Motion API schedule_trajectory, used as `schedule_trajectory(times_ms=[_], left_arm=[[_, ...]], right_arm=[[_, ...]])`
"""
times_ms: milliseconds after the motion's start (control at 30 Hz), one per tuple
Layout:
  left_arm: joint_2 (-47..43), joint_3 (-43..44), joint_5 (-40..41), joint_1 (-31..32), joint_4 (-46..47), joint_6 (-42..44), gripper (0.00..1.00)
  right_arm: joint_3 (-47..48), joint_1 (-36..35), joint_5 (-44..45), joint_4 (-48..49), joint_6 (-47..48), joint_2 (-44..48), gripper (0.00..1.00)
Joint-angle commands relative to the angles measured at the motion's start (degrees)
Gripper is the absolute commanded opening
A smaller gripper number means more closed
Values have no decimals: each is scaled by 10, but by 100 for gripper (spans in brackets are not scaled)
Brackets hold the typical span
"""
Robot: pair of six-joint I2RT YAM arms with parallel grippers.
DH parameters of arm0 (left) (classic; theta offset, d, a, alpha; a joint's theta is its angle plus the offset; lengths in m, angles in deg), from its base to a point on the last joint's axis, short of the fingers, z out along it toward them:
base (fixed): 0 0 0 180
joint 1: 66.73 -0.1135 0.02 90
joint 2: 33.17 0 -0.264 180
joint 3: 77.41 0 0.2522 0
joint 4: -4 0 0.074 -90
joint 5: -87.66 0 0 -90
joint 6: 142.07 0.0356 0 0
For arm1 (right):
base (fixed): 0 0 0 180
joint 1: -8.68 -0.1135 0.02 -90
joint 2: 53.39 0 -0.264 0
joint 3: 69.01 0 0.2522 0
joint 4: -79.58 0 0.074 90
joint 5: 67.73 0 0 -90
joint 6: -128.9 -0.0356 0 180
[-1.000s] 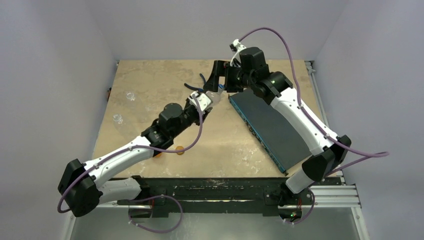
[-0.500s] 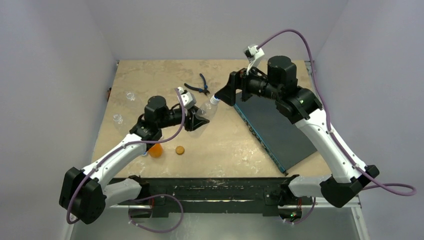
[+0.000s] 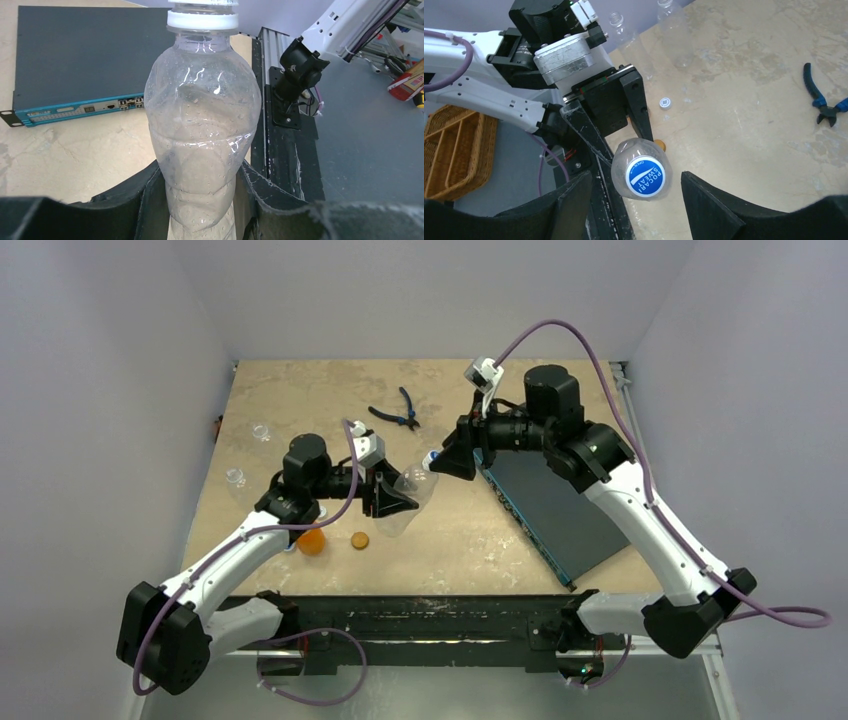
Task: Screw on the bottle caps
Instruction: Screw the bottle cap onto the plastic bottle.
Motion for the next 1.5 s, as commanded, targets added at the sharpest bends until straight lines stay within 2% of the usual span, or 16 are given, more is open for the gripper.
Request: schedule_trajectory(times_ms=[0,433,700,800,933,1000,1133,1233,1467], left_arm=[[-6,1,-36,-4,32,-13,0],[1,1,-38,-4,36,-14,0],[6,7,3,-4,43,-17,0],[4,10,84,-4,49,-11,0],[-3,19,234,4,69,3,0],[-7,25,311,29,81,27,0],[5,43,506,124,92,116,0],[27,58,608,162,110,140,0],[82,79,737,231,155,193,0]], right_arm=[[-3,-8,-43,-1,28,-3,68],[-2,-19,-30,-2,26,-15,52],[10,-21,9,-18,12,-29,24],[22,-22,29,-29,-7,-43,20],[48,-22,78,-51,-50,-77,16],[68,-21,102,-63,-80,-105,14],[117,-21,176,-99,-135,-168,11],[142,-21,221,-115,-166,-203,7],[144,-25,258,-86,-226,-239,10]])
